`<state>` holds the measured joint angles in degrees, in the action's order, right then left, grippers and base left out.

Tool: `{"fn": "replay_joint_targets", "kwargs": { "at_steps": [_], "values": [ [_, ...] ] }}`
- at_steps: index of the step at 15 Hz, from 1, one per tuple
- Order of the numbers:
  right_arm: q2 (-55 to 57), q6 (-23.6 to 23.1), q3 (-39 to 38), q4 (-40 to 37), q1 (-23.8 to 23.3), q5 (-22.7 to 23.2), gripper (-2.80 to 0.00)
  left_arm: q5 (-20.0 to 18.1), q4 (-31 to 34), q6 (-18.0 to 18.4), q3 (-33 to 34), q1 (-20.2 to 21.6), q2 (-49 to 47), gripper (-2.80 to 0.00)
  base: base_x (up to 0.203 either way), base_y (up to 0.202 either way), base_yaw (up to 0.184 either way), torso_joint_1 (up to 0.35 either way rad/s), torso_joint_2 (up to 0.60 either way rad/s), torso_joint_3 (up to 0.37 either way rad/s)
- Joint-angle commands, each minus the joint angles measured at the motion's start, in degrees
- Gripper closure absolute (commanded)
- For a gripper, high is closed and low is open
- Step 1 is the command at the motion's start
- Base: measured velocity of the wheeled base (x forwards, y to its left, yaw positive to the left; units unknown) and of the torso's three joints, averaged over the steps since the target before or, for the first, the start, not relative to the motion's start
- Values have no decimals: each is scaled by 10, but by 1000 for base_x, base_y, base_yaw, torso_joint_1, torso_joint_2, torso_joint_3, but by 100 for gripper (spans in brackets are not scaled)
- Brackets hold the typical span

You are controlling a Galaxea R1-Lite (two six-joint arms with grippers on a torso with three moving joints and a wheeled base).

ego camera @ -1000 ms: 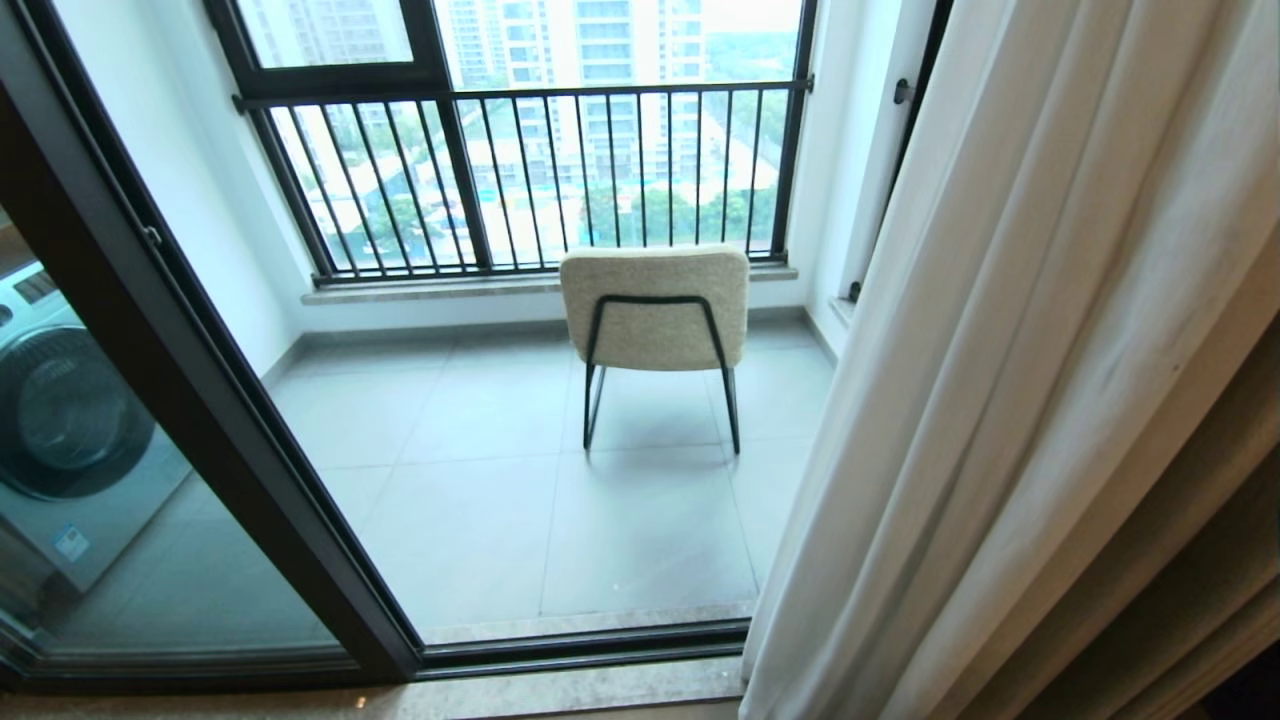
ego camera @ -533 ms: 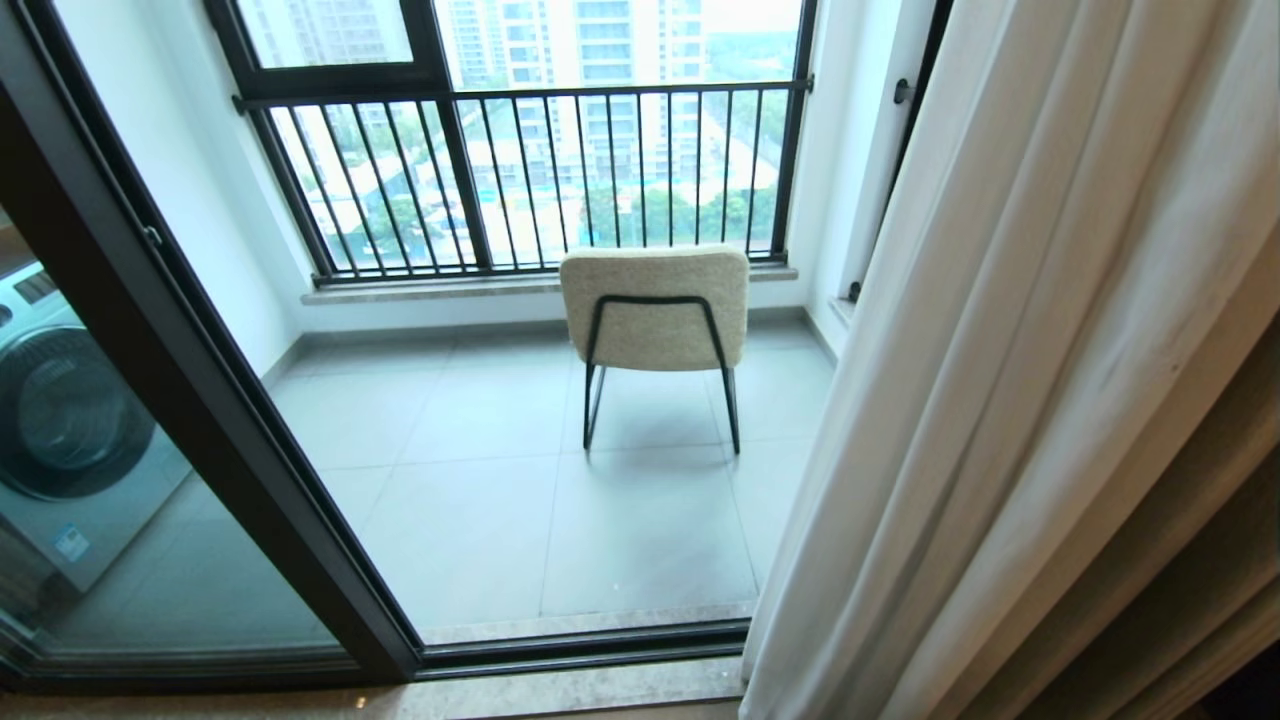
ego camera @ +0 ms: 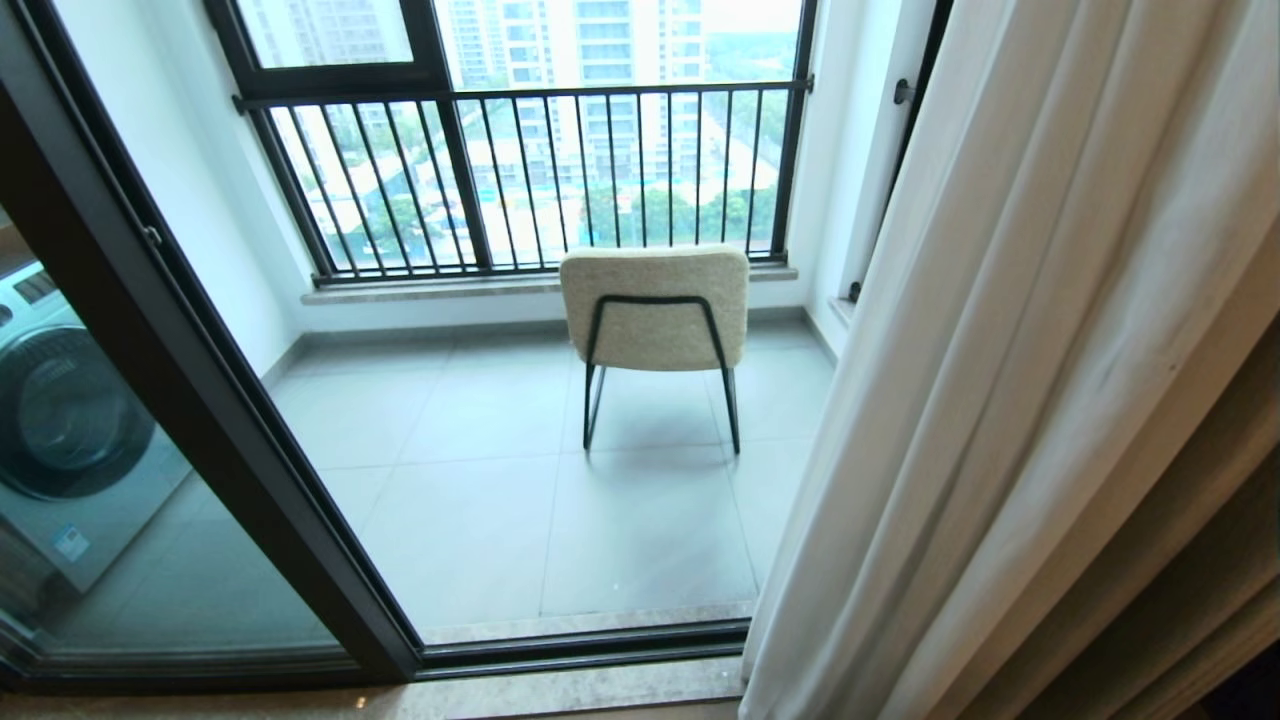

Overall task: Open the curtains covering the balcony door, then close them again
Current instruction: Close the inner curtains on both sides

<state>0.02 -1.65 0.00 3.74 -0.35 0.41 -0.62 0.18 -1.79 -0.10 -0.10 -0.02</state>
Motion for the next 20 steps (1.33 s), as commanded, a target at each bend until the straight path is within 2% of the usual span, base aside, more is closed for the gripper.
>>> {"fn": "replay_joint_targets", "kwargs": {
  "at_steps": [1,5,7,16,20],
  "values": [
    [0,-1,0,0,1,-1,0,0,0,0,0,0,0,0,0,0,0,0,0,0],
    [0,-2,0,1,0,-4,0,0,0,0,0,0,0,0,0,0,0,0,0,0],
    [0,0,0,1,0,-23,0,0,0,0,0,0,0,0,0,0,0,0,0,0],
    [0,5,0,1,0,-23,0,0,0,0,0,0,0,0,0,0,0,0,0,0],
    [0,-10,0,0,-1,-23,0,0,0,0,0,0,0,0,0,0,0,0,0,0]
  ]
}}
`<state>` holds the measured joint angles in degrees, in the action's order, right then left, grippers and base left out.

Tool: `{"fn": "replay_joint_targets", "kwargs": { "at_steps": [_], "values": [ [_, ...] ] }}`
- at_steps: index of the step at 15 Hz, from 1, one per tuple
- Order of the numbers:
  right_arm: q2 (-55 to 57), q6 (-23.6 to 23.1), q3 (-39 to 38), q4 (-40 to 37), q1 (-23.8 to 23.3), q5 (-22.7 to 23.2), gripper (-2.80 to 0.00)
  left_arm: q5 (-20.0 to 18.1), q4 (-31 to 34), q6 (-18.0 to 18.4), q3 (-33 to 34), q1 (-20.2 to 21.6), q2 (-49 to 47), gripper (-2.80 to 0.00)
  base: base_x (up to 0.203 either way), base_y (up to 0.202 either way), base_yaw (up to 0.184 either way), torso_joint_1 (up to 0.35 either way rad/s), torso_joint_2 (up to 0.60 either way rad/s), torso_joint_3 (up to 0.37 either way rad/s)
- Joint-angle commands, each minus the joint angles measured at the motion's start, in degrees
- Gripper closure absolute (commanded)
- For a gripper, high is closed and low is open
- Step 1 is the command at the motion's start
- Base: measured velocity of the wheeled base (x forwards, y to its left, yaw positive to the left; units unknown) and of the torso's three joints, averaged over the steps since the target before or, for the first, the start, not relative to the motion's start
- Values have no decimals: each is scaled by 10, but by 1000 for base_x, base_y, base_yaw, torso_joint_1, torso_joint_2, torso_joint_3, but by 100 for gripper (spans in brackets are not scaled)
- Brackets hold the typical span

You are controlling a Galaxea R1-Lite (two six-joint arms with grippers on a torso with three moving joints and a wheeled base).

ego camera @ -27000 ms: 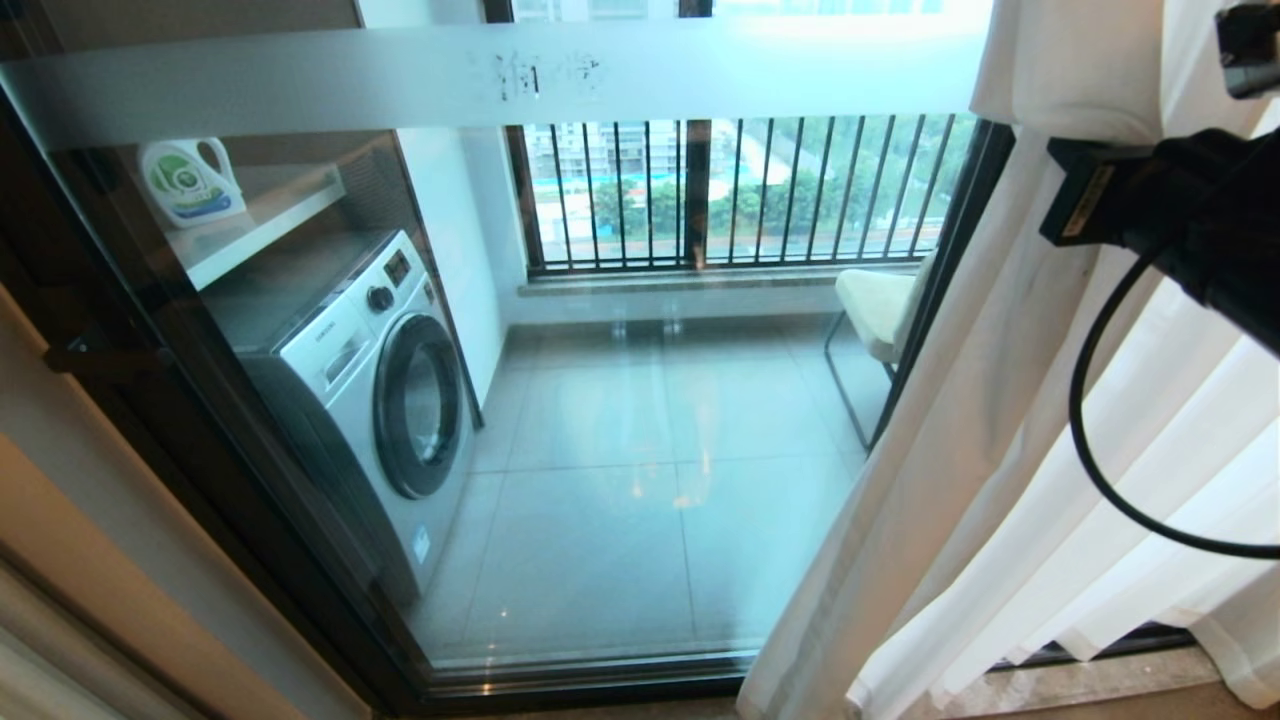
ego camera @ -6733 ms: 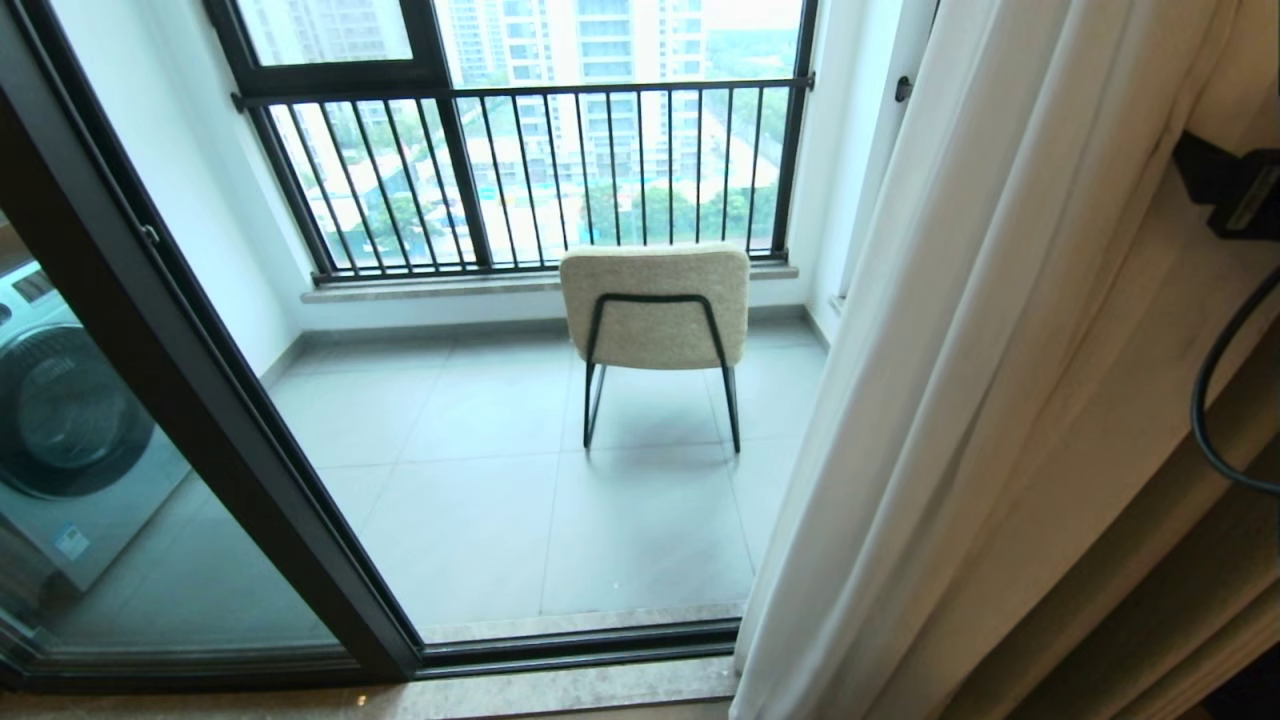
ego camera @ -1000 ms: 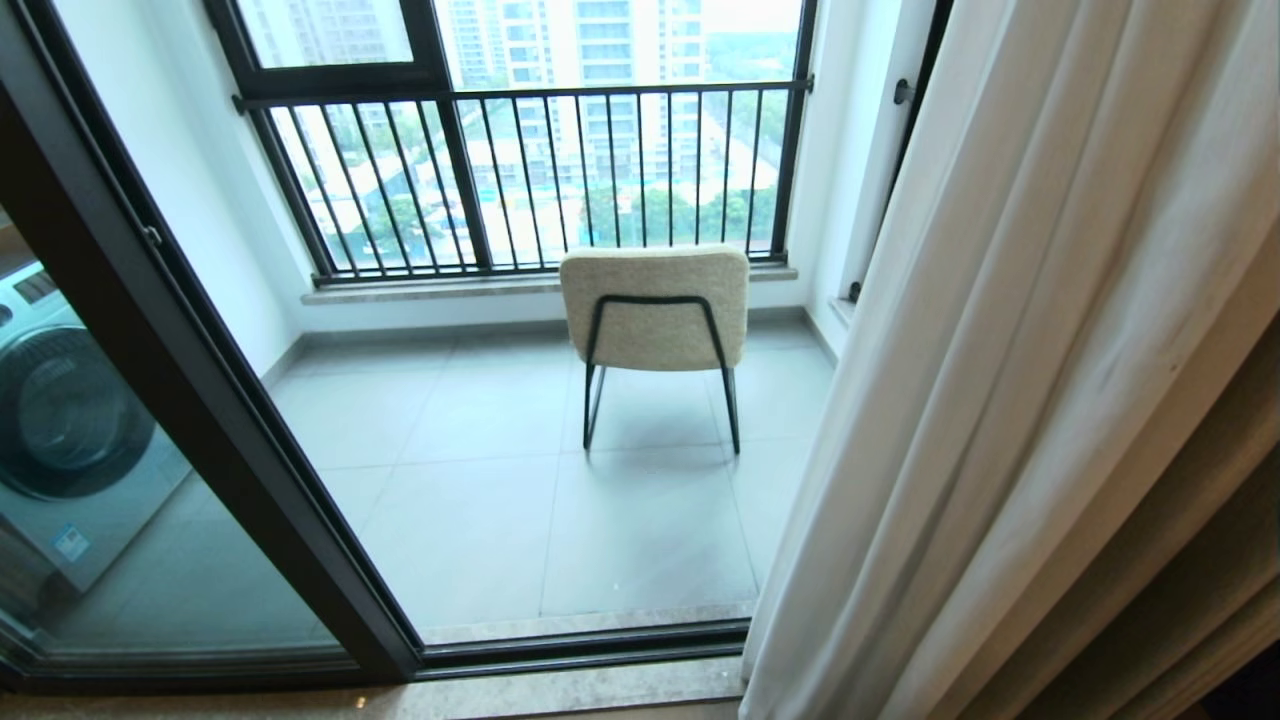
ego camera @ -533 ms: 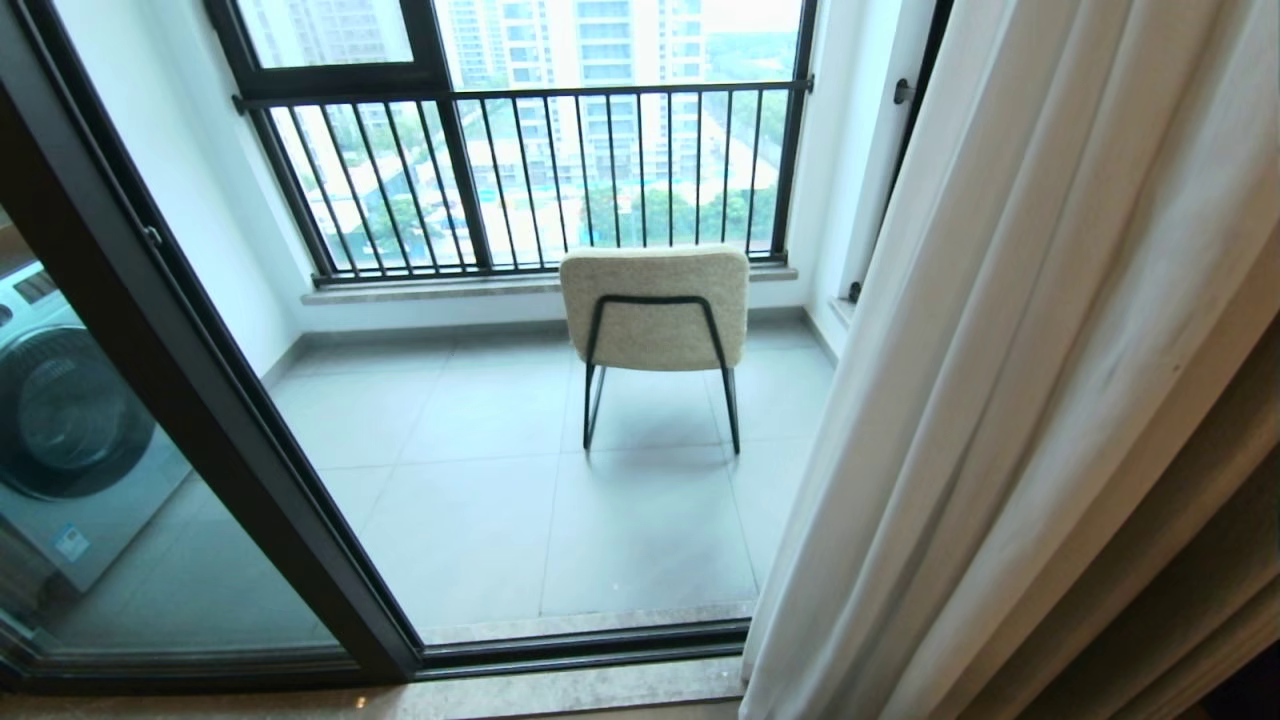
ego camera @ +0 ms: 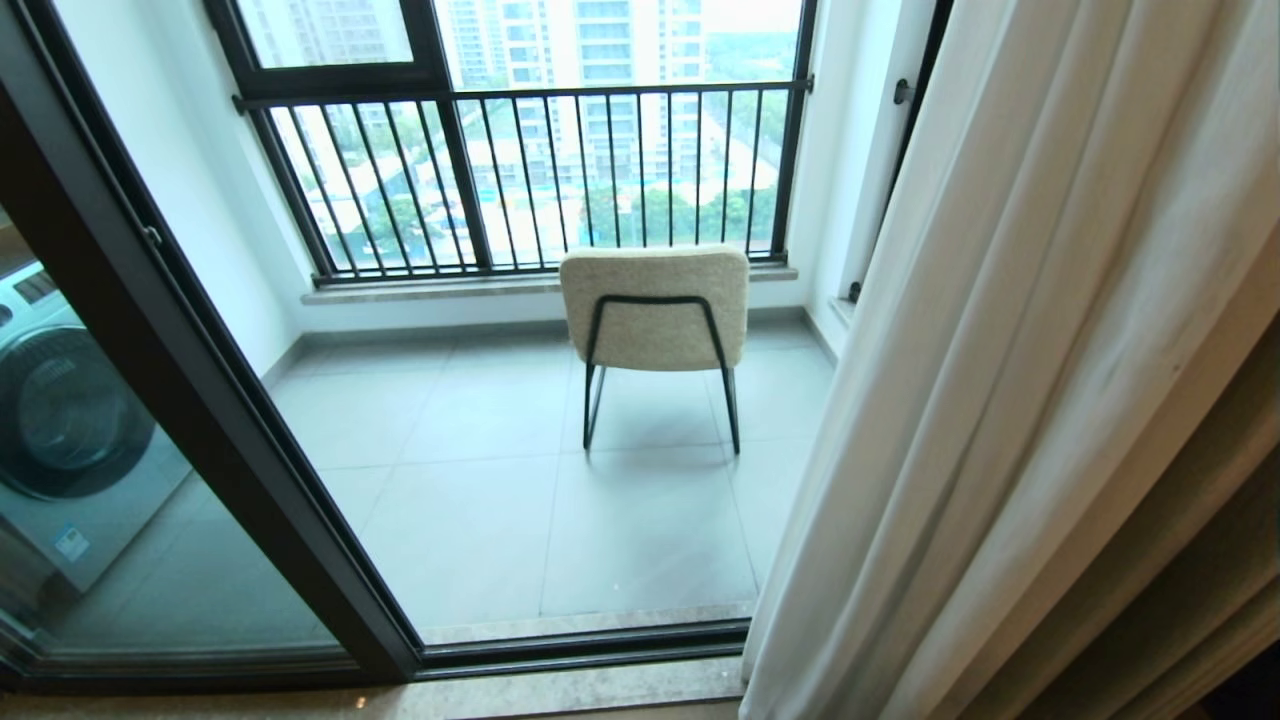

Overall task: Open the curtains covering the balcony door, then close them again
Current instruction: Close the inner curtains on both sides

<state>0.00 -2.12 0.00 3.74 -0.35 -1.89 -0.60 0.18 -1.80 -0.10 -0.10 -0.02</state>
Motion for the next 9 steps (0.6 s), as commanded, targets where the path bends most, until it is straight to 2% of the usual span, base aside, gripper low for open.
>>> {"fn": "replay_joint_targets", "kwargs": {
  "at_steps": [1,5,9],
  "values": [
    [0,-14,0,0,-1,1,0,0,0,0,0,0,0,0,0,0,0,0,0,0],
    [9,-40,0,10,-1,8,0,0,0,0,0,0,0,0,0,0,0,0,0,0],
    [64,-37,0,79,-1,7,0,0,0,0,0,0,0,0,0,0,0,0,0,0]
  ]
}}
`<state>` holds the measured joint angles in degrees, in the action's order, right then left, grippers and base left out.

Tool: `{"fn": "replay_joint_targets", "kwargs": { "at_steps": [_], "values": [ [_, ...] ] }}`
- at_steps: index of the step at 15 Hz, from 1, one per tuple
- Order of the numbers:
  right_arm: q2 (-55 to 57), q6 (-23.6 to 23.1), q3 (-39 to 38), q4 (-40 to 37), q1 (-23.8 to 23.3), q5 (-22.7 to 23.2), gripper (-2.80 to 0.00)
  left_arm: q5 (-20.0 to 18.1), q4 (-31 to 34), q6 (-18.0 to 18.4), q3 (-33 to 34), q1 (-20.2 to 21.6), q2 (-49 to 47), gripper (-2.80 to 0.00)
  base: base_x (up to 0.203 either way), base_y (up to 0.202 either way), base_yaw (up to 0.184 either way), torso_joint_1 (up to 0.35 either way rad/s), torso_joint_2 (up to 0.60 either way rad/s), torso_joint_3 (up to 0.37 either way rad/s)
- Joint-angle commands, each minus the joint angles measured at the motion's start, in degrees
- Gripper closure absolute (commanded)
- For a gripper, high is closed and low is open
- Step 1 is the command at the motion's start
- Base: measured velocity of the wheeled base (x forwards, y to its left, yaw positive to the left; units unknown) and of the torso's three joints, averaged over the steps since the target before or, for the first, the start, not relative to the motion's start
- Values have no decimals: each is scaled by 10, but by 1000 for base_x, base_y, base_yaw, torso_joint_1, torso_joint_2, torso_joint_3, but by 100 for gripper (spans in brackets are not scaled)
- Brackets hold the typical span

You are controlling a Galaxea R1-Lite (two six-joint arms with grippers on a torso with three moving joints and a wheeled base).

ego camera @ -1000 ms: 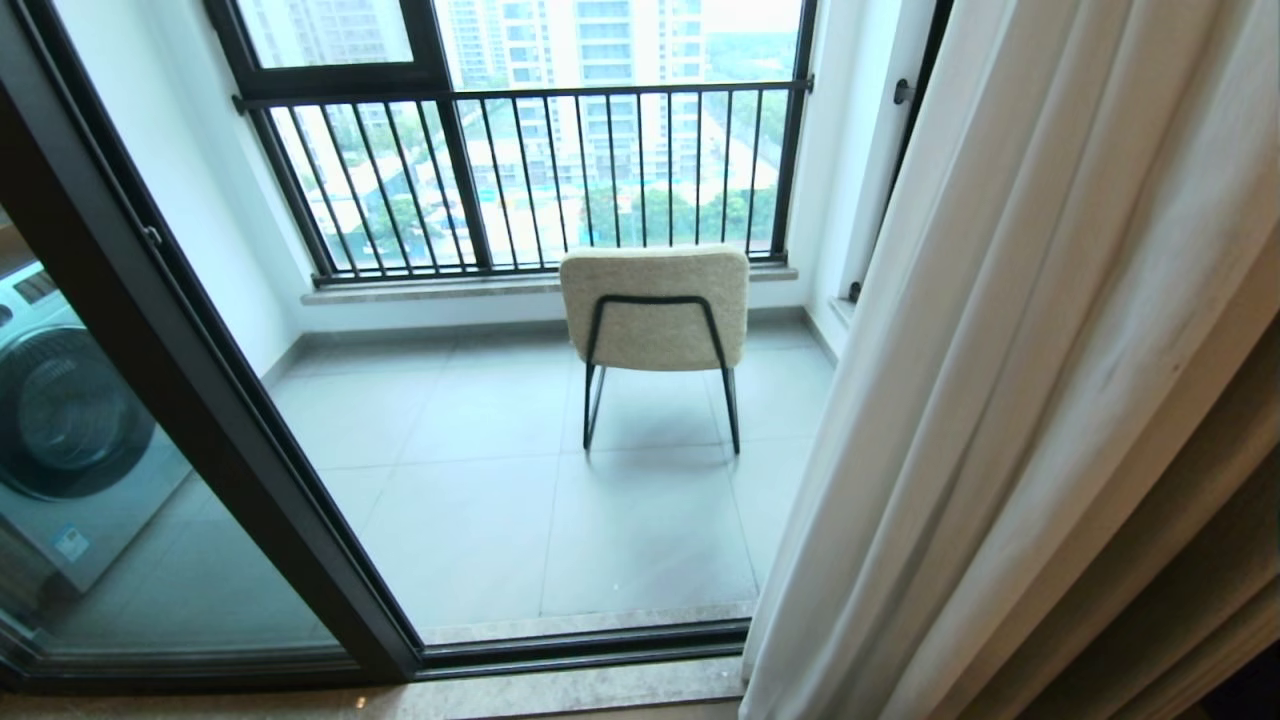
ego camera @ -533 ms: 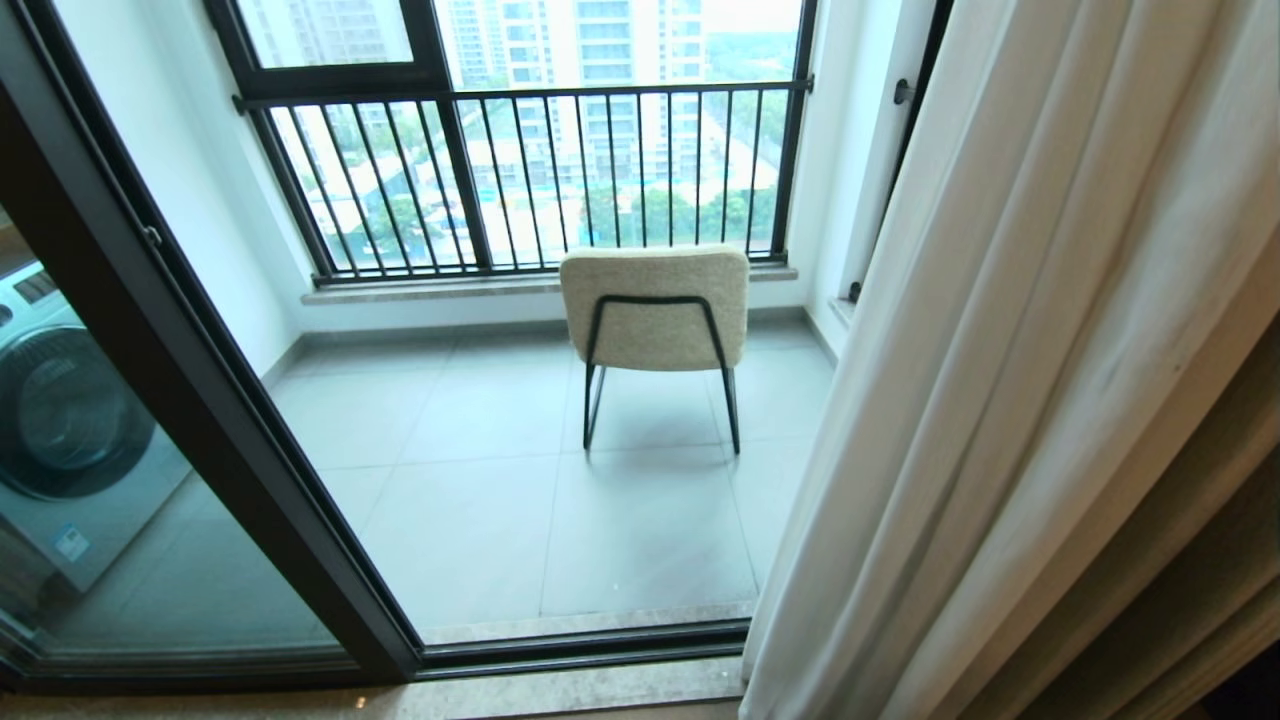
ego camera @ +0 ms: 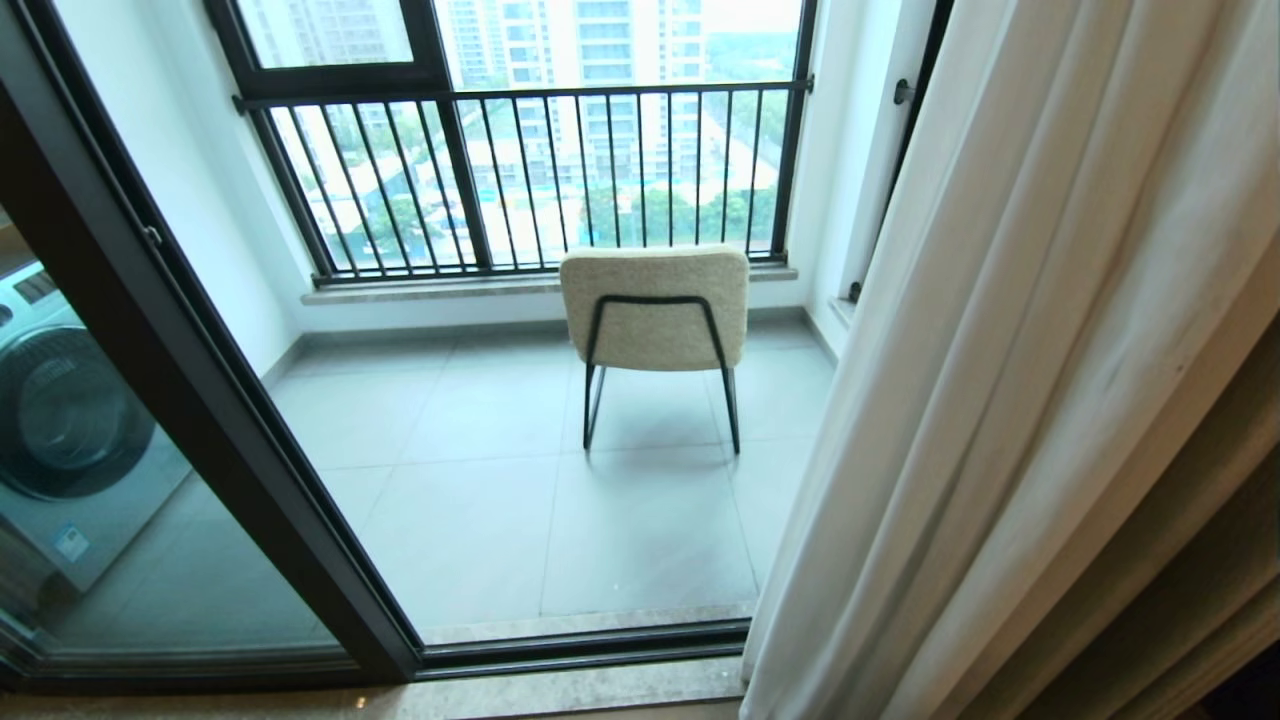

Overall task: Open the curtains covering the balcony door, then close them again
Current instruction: Close the inner curtains on both sides

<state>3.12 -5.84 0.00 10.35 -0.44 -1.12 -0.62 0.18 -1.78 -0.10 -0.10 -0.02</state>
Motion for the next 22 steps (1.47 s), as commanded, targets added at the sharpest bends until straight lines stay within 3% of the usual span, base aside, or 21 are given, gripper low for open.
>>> {"fn": "replay_joint_targets", "kwargs": {
  "at_steps": [1,9,20,21,22],
  "values": [
    [47,0,0,26,0,0,0,0,0,0,0,0,0,0,0,0,0,0,0,0],
    [180,12,119,101,-11,59,0,0,0,0,0,0,0,0,0,0,0,0,0,0],
    [343,19,326,101,-17,114,0,0,0,0,0,0,0,0,0,0,0,0,0,0],
    [361,19,343,102,-16,115,-280,0,0,0,0,0,0,0,0,0,0,0,0,0],
    [376,18,358,103,-16,115,-280,0,0,0,0,0,0,0,0,0,0,0,0,0]
  ]
}}
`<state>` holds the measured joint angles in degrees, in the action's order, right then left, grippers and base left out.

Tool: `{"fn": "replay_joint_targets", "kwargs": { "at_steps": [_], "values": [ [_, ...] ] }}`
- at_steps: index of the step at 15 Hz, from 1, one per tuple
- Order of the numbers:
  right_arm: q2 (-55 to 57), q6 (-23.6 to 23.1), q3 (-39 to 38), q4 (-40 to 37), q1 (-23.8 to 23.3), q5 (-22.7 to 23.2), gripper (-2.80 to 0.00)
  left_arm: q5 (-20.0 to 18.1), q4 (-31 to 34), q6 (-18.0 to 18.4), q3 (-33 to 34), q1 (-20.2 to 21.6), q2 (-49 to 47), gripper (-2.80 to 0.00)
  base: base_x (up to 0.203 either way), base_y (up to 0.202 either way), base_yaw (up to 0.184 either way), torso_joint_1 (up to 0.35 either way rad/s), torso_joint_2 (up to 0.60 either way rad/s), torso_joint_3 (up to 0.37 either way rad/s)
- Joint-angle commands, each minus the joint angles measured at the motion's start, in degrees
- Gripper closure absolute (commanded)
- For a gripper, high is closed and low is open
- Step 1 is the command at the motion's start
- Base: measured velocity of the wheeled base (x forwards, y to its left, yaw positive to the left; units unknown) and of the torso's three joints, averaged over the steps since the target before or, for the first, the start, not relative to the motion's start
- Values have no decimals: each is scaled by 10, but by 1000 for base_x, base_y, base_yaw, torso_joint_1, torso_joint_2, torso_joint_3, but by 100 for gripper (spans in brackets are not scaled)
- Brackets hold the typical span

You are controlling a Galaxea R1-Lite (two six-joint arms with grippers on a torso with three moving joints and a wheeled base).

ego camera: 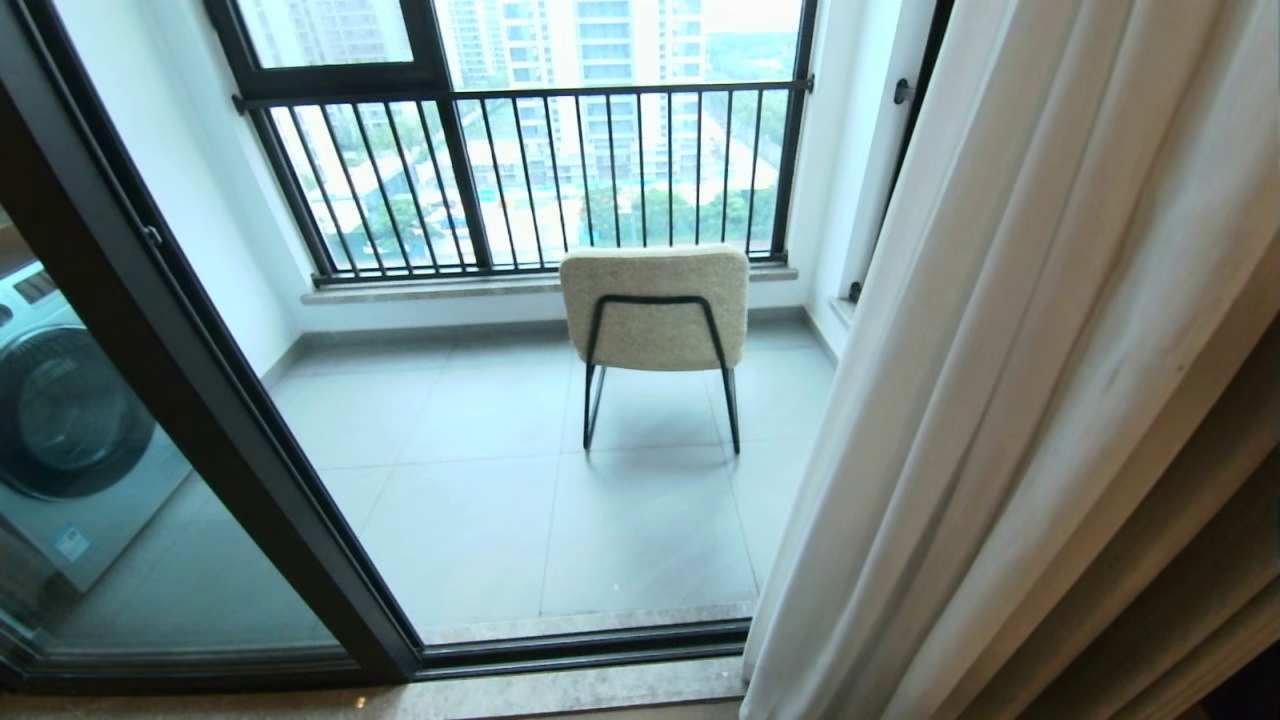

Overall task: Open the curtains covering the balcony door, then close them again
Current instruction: Close the inner curtains on both sides

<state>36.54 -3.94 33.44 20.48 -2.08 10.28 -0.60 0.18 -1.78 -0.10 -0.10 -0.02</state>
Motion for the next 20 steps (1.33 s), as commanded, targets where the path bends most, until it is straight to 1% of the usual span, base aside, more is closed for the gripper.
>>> {"fn": "replay_joint_targets", "kwargs": {
  "at_steps": [1,3,6,8,10,13,15,17,20],
  "values": [
    [51,-2,33,2,0,1,-280,0,0,0,0,0,0,0,0,0,0,0,0,0],
    [70,-2,49,9,0,1,-280,0,0,0,0,0,0,0,0,0,0,0,0,0],
    [101,0,68,45,1,2,-280,0,0,0,0,0,0,0,0,0,0,0,0,0],
    [123,16,81,69,1,2,-280,0,0,0,0,0,0,0,0,0,0,0,0,0],
    [142,22,95,75,1,5,-280,0,0,-1,0,0,0,0,0,0,0,0,0,0],
    [171,27,119,77,1,30,-280,0,0,-1,0,0,0,0,0,0,0,0,0,0],
    [196,46,132,105,2,55,-280,0,0,-1,0,0,0,0,0,0,0,0,0,0],
    [223,54,140,136,2,71,-280,0,0,0,0,0,0,0,0,0,0,0,0,0],
    [257,53,164,146,2,80,-280,0,0,-1,0,0,0,0,0,0,0,0,0,0]
  ]
}}
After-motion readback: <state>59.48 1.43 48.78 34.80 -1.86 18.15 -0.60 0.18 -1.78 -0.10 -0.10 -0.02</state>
